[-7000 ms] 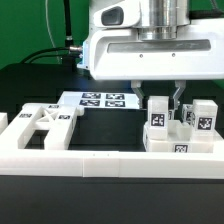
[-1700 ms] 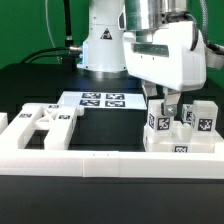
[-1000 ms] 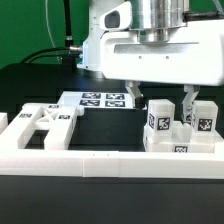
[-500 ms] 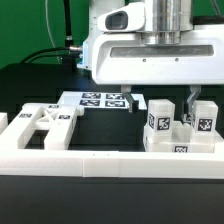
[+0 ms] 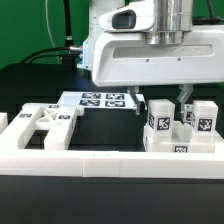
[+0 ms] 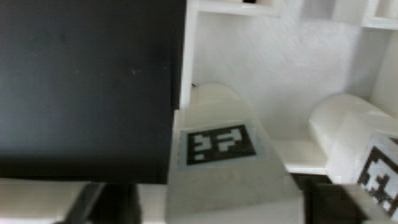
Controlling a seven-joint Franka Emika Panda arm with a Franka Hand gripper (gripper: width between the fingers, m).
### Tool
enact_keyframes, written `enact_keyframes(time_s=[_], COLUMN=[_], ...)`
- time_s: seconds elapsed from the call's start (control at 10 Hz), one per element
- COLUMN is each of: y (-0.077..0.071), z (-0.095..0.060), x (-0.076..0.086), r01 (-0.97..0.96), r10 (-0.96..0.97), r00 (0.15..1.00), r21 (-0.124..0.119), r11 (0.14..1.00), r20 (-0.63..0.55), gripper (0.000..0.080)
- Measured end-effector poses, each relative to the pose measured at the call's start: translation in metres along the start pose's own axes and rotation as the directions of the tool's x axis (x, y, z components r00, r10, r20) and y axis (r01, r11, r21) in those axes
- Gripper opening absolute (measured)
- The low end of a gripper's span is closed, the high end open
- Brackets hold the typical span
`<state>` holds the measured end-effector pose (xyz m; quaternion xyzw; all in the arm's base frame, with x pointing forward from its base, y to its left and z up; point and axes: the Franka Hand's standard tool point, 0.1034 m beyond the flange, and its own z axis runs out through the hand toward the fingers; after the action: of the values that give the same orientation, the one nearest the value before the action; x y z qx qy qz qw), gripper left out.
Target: Assemble chair
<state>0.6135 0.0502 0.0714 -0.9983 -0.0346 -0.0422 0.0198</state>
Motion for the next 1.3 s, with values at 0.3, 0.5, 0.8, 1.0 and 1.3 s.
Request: enact_keyframes(time_s=[0.3, 0.5, 0.8, 1.0, 1.3], y=[0.0001, -0.0018, -0.0019, -0.002, -0.0046], z=[0.0, 0.0001, 0.0, 0.0, 0.0001], x=[0.0, 0.0015, 0.0017, 0.0013, 0.0008], r01=[-0.037, -0.247, -0.556, -0.736, -0.894], r10=[0.037, 0.247, 0.556, 0.736, 0.894], r00=[0.999, 0.969, 0.831, 0.677, 0.448], r21=[0.0, 0.006, 0.008, 0.01, 0.009], r11=[0.999, 0.969, 0.831, 0.677, 0.448], r20=[0.0, -0.008, -0.007, -0.003, 0.014], gripper=[0.0286, 0.0286, 0.0287, 0.0287, 0.0287])
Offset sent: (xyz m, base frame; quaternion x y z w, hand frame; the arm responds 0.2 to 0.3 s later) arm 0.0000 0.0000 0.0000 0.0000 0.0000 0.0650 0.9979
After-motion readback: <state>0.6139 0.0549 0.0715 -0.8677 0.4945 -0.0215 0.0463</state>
